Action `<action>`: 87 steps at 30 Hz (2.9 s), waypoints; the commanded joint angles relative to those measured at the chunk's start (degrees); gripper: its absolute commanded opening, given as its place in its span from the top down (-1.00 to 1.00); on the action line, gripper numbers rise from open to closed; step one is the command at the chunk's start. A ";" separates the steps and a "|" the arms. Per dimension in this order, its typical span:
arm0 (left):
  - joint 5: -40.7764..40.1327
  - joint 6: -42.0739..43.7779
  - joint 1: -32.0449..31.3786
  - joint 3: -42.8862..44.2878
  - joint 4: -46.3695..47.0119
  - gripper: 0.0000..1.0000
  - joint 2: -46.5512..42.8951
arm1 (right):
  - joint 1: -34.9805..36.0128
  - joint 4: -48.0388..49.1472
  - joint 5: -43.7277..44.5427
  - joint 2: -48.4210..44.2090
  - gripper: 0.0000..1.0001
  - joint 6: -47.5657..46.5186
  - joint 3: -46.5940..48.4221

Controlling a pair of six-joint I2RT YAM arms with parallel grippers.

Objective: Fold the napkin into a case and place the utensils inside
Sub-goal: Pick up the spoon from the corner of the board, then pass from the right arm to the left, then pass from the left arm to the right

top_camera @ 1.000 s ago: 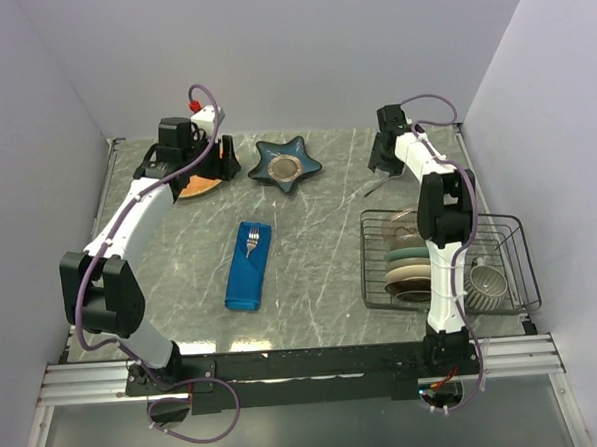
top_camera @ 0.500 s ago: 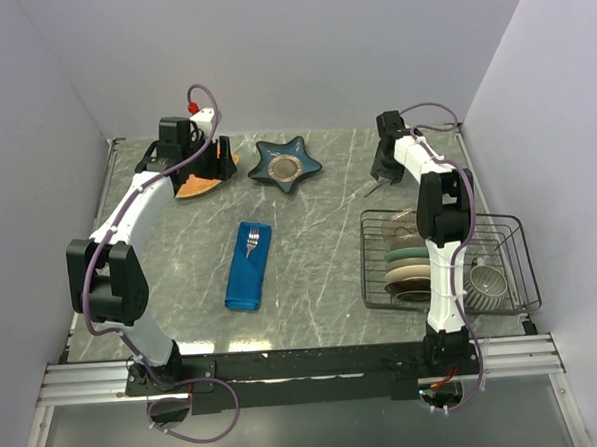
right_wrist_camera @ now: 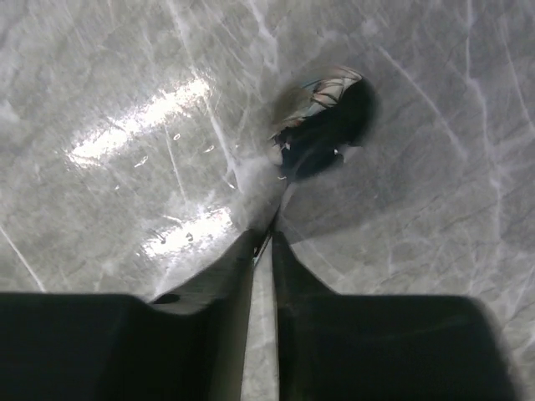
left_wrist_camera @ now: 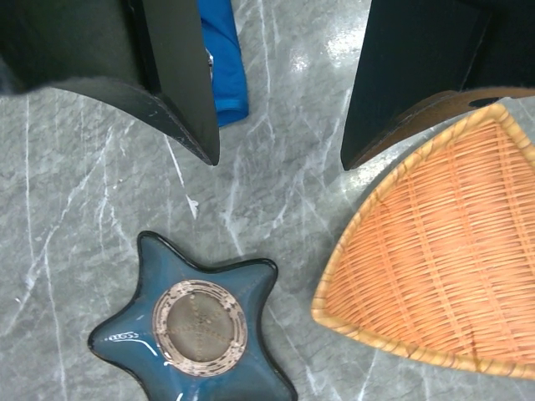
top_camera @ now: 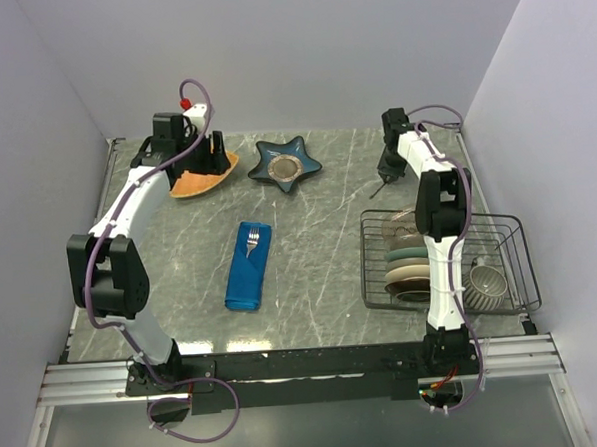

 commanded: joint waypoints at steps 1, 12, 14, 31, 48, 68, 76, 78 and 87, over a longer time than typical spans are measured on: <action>1.02 -1.30 0.98 2.60 -0.28 -0.31 0.20 | -0.83 -1.76 1.26 1.87 1.00 0.44 0.87; 6.02 -1.65 1.24 4.18 2.43 -0.83 -0.85 | 0.57 6.05 -7.77 -13.58 1.00 -6.85 -0.63; 9.19 -2.96 1.85 4.62 4.10 -0.99 -1.29 | 1.98 8.25 -8.75 -16.14 1.00 -9.65 -0.89; 25.28 -20.81 -0.25 3.49 20.54 -0.99 -6.82 | 28.52 24.69 -14.12 -40.93 1.00 -21.35 -17.23; 25.01 -25.12 -5.08 -0.83 19.67 -0.44 -9.47 | 37.40 26.89 -11.39 -44.36 1.00 -24.26 -21.99; 51.02 -34.15 -1.48 -8.12 40.65 0.98 -10.87 | 28.37 19.59 -52.75 -43.74 -0.83 -24.35 -17.05; 52.97 -51.74 -1.31 -15.42 68.88 0.98 -11.84 | 23.34 21.44 -68.67 -41.55 -0.44 -16.89 -19.78; 52.35 -52.89 -1.31 -16.03 71.78 0.98 -11.48 | 23.43 26.33 -70.62 -42.43 -0.43 -13.39 -22.84; 49.72 -54.12 -1.22 -17.26 77.66 0.99 -12.01 | 24.13 33.14 -74.59 -44.28 -0.23 -7.82 -26.65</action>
